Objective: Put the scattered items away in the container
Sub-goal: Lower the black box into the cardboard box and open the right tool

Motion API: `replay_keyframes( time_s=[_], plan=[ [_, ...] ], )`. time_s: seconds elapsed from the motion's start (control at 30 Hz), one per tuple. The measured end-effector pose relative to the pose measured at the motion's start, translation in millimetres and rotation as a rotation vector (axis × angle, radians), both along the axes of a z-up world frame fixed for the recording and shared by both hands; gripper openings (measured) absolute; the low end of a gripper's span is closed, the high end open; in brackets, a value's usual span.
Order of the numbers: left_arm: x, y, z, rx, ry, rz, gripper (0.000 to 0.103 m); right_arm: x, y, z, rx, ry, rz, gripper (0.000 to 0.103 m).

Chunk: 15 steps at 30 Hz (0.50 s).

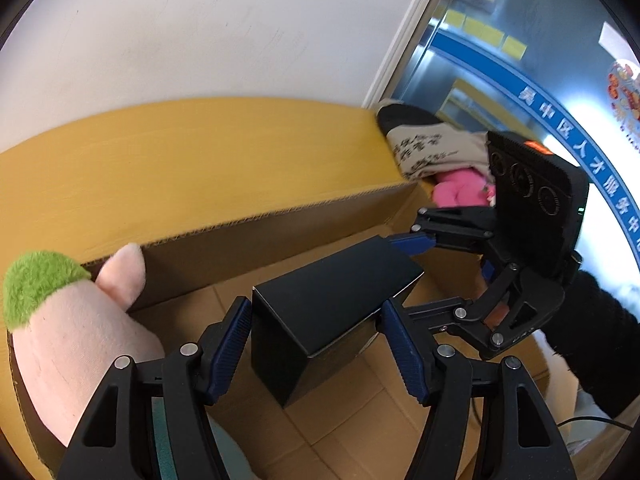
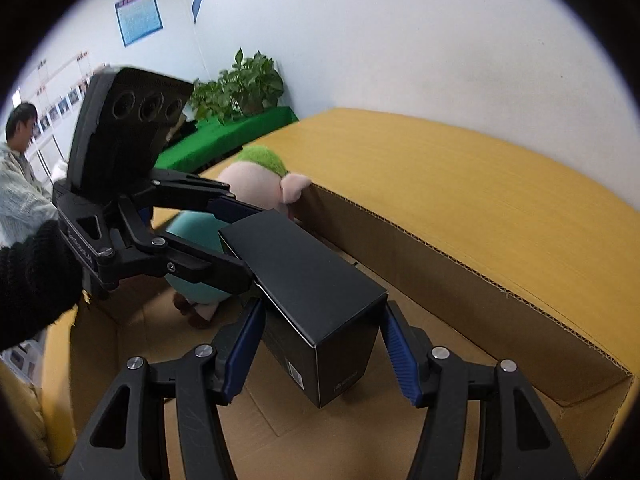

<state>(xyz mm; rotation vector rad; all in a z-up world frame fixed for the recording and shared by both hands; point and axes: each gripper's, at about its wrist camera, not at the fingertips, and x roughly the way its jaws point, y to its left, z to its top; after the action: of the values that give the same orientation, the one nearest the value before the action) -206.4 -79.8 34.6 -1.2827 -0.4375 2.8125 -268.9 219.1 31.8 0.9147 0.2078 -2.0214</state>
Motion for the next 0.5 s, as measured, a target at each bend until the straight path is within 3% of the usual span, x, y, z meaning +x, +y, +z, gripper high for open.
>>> replay_keyframes(
  time_s=[0.17,0.37,0.5],
  plan=[
    [-3.8,1.1,-3.1,0.001,-0.006,0.016,0.067,-3.0,7.3,-6.3,0.024,0.002,-0.017,0.056],
    [-11.2,8.7,-13.2,-0.069,-0.064,0.024,0.065,-10.6,8.1,-8.2,0.017,-0.015,-0.032,0.055],
    [-10.6,6.1,-12.8,-0.047,-0.063,0.038,0.062,-14.9,11.4,-8.6,0.002,-0.032,-0.040,0.056]
  ],
)
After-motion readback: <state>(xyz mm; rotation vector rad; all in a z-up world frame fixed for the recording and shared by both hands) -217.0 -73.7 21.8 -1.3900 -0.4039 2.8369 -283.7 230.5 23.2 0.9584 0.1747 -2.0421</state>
